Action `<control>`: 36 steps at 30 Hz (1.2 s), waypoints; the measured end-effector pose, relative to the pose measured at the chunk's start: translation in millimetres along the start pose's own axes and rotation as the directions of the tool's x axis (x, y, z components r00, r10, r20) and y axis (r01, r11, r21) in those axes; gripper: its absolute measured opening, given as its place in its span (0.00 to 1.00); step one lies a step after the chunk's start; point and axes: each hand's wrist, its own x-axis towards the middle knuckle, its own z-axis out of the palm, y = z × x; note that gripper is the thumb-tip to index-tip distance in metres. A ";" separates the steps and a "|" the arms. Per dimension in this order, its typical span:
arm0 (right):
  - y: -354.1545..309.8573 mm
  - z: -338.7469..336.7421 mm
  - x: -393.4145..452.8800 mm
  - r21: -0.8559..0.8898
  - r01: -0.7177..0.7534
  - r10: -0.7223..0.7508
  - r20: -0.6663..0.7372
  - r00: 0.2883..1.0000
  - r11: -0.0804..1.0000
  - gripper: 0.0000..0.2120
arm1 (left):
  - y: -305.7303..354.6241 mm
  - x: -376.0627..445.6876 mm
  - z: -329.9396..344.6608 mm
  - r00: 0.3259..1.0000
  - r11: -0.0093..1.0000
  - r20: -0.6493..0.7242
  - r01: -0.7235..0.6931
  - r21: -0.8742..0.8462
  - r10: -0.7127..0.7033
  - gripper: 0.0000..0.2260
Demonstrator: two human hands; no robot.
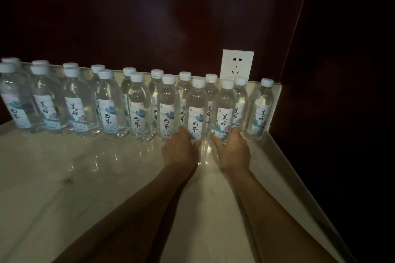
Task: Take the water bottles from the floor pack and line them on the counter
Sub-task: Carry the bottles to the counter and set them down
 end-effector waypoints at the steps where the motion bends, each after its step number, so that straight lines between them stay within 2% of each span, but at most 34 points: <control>1: 0.4 0.3 0.6 0.002 -0.003 0.003 0.003 1.000 1.000 0.23 | 0.9 -0.4 -1.1 1.000 1.000 0.001 -0.002 -0.001 0.002 0.15; 17: -1.0 -2.0 0.6 -0.006 -0.030 0.030 0.006 1.000 1.000 0.22 | 2.5 -3.2 -2.0 1.000 1.000 0.007 0.005 0.019 -0.005 0.18; 27: -9.8 -16.8 -15.9 0.029 -0.037 0.035 0.066 0.997 0.999 0.24 | 3.0 -10.4 -12.4 0.993 0.986 0.103 0.077 -0.148 -0.062 0.20; 33: -34.2 -35.5 -44.0 -0.012 -0.050 0.051 0.109 0.993 0.999 0.29 | -17.1 -29.4 -45.7 0.997 0.983 0.081 0.005 -0.186 0.010 0.24; 36: -58.1 -37.5 -74.9 -0.008 -0.001 0.002 0.121 0.993 1.000 0.26 | -35.4 -48.1 -75.9 0.998 0.977 0.054 -0.014 -0.213 0.026 0.23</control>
